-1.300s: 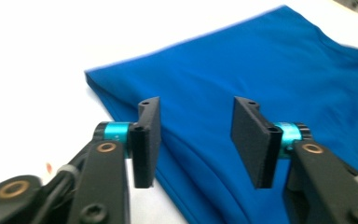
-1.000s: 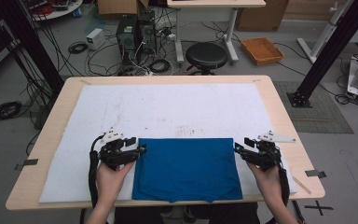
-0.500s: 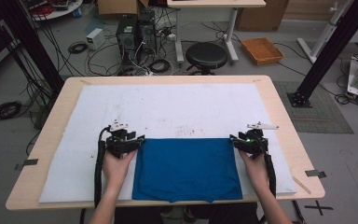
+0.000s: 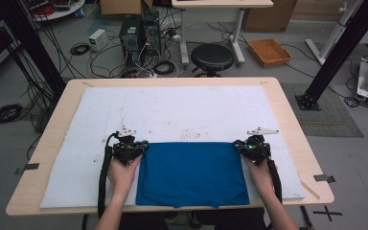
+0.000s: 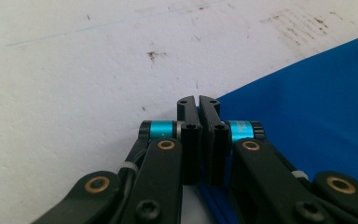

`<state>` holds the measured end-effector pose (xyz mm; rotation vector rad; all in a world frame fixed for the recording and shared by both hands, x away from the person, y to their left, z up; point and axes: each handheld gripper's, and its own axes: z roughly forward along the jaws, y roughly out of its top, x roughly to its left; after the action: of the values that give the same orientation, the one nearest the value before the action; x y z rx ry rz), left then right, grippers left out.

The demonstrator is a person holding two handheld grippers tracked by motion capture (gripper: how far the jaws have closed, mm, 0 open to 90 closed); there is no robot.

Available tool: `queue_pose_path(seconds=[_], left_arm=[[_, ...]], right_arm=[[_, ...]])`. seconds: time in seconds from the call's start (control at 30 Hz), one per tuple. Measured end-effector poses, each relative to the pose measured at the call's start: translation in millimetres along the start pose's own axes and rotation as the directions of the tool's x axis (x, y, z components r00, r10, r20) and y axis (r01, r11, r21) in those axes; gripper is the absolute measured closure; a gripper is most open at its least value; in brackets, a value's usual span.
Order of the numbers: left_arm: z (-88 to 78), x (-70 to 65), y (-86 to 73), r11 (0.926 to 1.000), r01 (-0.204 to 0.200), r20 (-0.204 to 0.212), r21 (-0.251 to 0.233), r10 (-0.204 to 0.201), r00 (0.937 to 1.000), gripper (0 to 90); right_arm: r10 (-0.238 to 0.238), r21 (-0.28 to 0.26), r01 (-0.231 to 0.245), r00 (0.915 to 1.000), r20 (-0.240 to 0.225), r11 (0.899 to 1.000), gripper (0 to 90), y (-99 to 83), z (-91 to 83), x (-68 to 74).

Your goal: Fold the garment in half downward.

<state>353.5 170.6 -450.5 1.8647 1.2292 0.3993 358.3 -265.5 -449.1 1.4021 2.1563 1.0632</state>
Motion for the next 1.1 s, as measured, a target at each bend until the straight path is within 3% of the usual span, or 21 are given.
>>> queue_pose_path(seconds=[0.37, 0.8, 1.1], left_arm=[[9.3, 8.9, 13.1, 0.9993, 0.035, -0.013, -0.017, -0.035, 0.9993, 87.4], [28.2, 10.4, 34.3, 0.9998, 0.021, -0.053, 0.001, -0.021, 0.9984, 87.4], [33.8, 14.9, 34.4, 0.9993, 0.037, -0.064, 0.0, -0.037, 0.9973, 87.3]], right_arm=[[0.039, -0.018, -0.039, 0.999, -0.023, 0.999, 86.0, 16.4, 5.7, -15.9], [0.036, -0.006, -0.036, 0.9994, -0.002, 0.999, 86.0, 31.1, 22.1, -31.0], [0.014, -0.014, -0.013, 0.9998, 0.016, 1.0, 86.0, 42.5, 29.0, -30.7]])
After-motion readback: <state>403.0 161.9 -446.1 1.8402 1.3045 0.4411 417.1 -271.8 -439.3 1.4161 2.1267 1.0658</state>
